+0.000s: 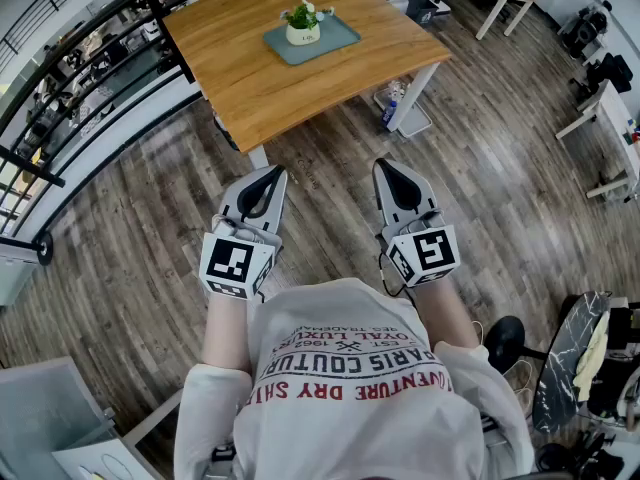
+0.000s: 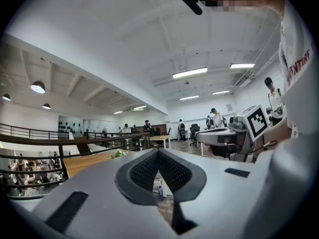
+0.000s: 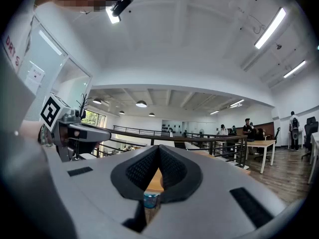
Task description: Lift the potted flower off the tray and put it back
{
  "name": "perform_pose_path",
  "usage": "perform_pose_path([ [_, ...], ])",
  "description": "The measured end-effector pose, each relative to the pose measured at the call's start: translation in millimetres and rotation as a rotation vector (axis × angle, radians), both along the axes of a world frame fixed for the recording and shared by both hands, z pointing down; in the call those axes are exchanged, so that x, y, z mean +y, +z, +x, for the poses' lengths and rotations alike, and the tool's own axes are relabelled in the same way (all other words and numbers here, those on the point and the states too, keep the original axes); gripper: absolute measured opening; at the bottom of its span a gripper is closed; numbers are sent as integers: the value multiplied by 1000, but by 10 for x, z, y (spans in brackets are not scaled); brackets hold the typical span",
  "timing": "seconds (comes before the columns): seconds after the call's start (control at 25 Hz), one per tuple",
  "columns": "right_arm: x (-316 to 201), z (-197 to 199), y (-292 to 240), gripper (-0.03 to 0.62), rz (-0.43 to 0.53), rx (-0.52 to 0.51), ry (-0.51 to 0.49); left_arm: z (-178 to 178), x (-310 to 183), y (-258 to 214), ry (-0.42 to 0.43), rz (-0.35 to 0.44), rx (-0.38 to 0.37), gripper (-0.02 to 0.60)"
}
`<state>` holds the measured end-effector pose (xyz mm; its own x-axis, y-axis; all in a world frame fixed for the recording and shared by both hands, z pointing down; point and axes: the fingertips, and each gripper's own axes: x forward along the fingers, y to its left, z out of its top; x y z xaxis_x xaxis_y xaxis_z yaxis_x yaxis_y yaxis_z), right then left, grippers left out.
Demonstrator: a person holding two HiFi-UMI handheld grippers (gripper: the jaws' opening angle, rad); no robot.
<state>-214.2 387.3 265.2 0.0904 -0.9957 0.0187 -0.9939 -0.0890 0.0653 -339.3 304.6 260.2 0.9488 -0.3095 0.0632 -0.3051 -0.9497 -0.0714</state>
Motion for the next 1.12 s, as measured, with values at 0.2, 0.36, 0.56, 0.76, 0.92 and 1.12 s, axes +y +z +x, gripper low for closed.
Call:
perform_pose_path([
  [0.2, -53, 11, 35, 26, -9, -1, 3, 20, -45, 15, 6, -2, -1, 12],
  [0.36, -72, 7, 66, 26, -16, -7, 6, 12, -68, 21, 8, -6, 2, 12],
  [0.56, -108, 5, 78, 27, 16, -63, 6, -14, -104, 51, 7, -13, 6, 12],
  [0.76, -189, -18, 109, 50, 13, -67, -48, -7, -161, 122, 4, -29, 4, 12],
  [0.92, -299, 30, 163, 390, -13, -3, -56, 16, -240, 136, -12, -44, 6, 12],
  [1.12, -405, 330, 122, 457, 12, -34, 16, 126, -337, 183, -15, -55, -5, 12],
])
